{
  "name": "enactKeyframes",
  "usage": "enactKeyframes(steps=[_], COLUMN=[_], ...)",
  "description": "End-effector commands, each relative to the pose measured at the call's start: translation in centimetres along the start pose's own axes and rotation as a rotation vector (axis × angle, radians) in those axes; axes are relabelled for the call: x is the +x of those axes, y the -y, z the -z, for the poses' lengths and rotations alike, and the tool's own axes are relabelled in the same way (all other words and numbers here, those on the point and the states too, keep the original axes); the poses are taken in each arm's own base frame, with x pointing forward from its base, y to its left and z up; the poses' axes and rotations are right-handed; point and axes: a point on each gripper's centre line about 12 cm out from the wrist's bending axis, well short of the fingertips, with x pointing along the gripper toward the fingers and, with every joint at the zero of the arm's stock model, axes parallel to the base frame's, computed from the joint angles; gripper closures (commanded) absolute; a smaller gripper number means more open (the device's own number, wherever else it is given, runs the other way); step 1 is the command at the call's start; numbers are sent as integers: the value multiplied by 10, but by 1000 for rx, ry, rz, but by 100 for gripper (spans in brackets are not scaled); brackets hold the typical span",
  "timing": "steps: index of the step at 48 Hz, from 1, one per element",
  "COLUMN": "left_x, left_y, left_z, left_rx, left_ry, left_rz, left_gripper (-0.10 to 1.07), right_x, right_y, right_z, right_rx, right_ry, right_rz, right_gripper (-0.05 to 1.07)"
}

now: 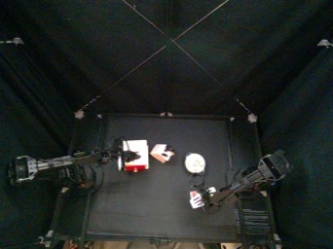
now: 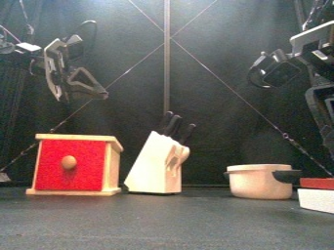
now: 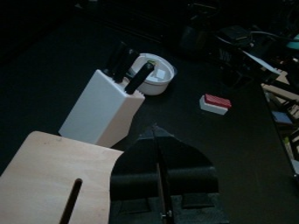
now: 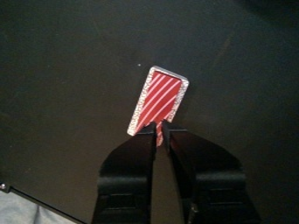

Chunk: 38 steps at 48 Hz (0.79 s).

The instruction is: Grab salmon sushi

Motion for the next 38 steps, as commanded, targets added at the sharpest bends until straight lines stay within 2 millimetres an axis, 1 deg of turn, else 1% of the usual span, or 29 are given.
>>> enactKeyframes(steps=[1,6,11,23,38], left_x=[1,1,1,1,1], left_y=[2,2,1,1,1], left_z=[-4,-4,-5,-4,-4], left_rx=[4,0,3,1,1], left_ry=[11,10,12,11,8], left_rz=[9,7,7,7,5], left_gripper=[84,84,84,84,84], right_x=[-4,-2,-1,9,13], right_y=[-5,-5,-5,-6,-11], right_z=[-2,-2,-1,-3,-3], right_rx=[6,4,1,-5,-9], right_ry=[2,3,2,1,-3], right_rz=[-19,-13,-12,4,-32], right_gripper=[39,31,28,28,27])
